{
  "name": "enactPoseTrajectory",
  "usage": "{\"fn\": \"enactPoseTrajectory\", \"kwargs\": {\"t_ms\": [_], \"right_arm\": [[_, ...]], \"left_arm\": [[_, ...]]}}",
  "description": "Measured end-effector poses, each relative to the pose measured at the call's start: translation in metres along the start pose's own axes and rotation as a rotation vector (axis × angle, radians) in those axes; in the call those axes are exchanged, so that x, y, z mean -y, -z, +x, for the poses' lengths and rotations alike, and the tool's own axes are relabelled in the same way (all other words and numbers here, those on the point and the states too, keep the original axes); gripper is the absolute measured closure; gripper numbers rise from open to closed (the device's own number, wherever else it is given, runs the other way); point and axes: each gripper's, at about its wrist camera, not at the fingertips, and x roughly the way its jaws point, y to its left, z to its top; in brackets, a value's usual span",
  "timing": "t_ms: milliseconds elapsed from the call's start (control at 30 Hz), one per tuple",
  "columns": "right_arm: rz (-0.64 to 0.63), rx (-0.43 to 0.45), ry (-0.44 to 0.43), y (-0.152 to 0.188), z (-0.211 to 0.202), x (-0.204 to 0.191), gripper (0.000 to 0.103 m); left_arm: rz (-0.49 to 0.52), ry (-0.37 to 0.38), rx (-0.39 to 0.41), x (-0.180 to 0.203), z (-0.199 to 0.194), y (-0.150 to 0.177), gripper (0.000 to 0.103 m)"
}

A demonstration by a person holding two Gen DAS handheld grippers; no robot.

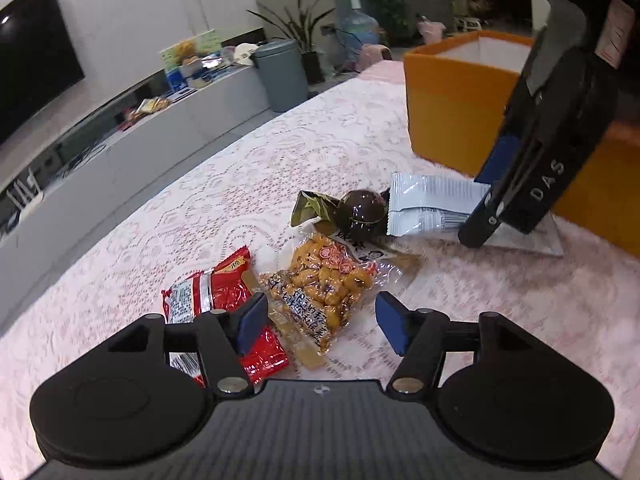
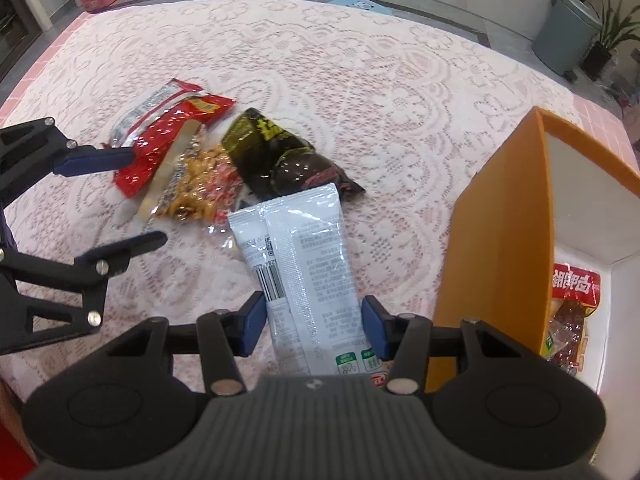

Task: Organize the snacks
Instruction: 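Lower the left tool onto the peanut pack and close while the right tool holds the white packet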

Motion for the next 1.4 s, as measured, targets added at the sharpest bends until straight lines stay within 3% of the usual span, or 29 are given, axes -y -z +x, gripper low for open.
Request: {"fn": "enactPoseTrajectory", "kwargs": {"t_ms": [100,400,433,567,667,767,900,1100,1400], "right_arm": [[0.012,-0.013,-0.012,-0.001,0.007,0.006,0.052],[0.035,-0.018,-0.074,-0.007,0.017,0.011,0.052],[0.039,-0.016,-0.082,-0.008,0.017,0.012,0.052],[0.06,-0.006,-0.097,-0.007,0.014,0.015,0.052],[0.037,0.002,-0.08,-0.006,0.013,0.01,0.052],[0.043,-0.016,-0.071,-0.008,0.018,0.01,0.052],[0.063,-0.017,-0.085,-0.008,0.019,0.011,0.052],[0.082,-0.022,-0.1,-0.003,0.016,0.014,0.052],[0.086,-0.032,-0.106,0.0,0.017,0.013,0.052]], "left_arm": [[0.02,0.037,0.01,0.002,0.005,-0.002,0.021],[0.037,0.023,-0.017,0.001,0.028,-0.015,0.019],[-0.008,0.038,-0.007,-0.004,0.028,-0.016,0.019],[-0.349,0.158,-0.006,-0.042,0.027,-0.019,0.019],[-0.445,0.08,0.005,-0.055,0.028,-0.021,0.019],[-0.435,0.033,-0.015,-0.056,0.034,-0.024,0.019],[-0.397,0.059,-0.024,-0.052,0.042,-0.033,0.027],[-0.306,0.081,-0.07,-0.048,0.066,-0.039,0.027],[-0.277,0.265,-0.221,-0.039,0.062,-0.022,0.028]]}}
